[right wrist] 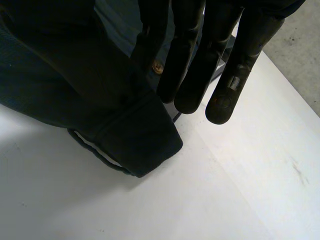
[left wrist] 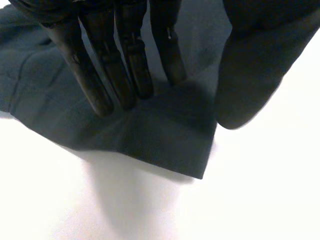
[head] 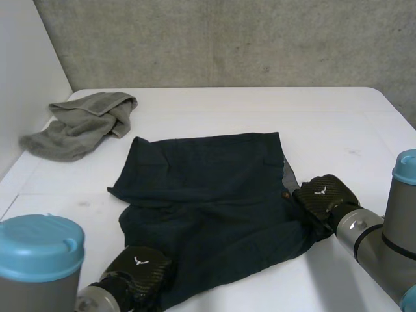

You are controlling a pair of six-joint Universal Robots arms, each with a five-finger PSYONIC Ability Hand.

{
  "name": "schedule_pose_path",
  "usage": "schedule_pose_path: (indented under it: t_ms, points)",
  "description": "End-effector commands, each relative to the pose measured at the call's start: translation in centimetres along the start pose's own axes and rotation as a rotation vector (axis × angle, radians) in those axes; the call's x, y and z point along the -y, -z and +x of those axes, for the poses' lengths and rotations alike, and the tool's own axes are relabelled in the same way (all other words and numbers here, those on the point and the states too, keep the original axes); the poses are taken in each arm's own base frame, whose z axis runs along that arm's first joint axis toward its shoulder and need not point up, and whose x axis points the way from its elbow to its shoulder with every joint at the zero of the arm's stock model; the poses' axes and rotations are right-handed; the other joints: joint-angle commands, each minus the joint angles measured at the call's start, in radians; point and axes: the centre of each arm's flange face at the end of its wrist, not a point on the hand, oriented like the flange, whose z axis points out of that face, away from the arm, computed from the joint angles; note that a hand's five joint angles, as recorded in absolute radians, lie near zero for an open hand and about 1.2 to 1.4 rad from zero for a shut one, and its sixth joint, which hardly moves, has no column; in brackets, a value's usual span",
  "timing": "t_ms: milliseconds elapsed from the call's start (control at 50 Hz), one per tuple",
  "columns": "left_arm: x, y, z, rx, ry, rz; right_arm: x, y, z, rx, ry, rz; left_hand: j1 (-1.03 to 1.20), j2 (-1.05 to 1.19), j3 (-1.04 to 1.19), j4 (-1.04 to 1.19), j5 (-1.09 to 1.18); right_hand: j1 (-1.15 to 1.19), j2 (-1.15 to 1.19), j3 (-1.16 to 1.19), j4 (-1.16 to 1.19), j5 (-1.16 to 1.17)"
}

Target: Fold the laundry.

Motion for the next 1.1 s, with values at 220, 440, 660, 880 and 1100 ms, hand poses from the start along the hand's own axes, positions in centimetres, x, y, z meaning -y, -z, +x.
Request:
schedule_pose_path:
  t_ms: [220, 440, 660, 880, 1100]
  points:
    - [0.8, 2.4, 0.0, 0.084, -0.253, 0.019, -0.6, 5.7, 1.3, 0.107, 0.227, -0.179, 0.581, 0.592, 0.605, 0.604, 0.608, 0.404, 0.217, 0.204, 0.207, 0.221]
    - [2.6, 8.8, -0.5, 0.051, -0.41, -0.018, 0.8, 12.6, 1.4, 0.238, 0.394, -0.162, 0.581, 0.592, 0.605, 0.604, 0.608, 0.404, 0.217, 0.204, 0.207, 0.221]
    - [7.2, 1.7, -4.0, 0.217, -0.364, 0.195, 1.9, 7.0, 3.3, 0.13, 0.15, -0.012, 0.581, 0.592, 0.605, 0.604, 0.608, 0.404, 0.217, 0.204, 0.207, 0.221]
    - [8.1, -2.1, -4.8, 0.227, -0.352, 0.18, 3.5, 5.6, 3.8, 0.045, -0.062, -0.003, 0.581, 0.592, 0.605, 0.604, 0.608, -0.487, -0.674, -0.687, -0.685, -0.67]
    - [8.6, -2.5, -5.1, 0.235, -0.347, 0.193, 3.5, 9.3, 1.4, 0.295, -0.193, -0.109, 0.581, 0.592, 0.605, 0.604, 0.608, -0.561, -0.747, -0.76, -0.758, -0.744]
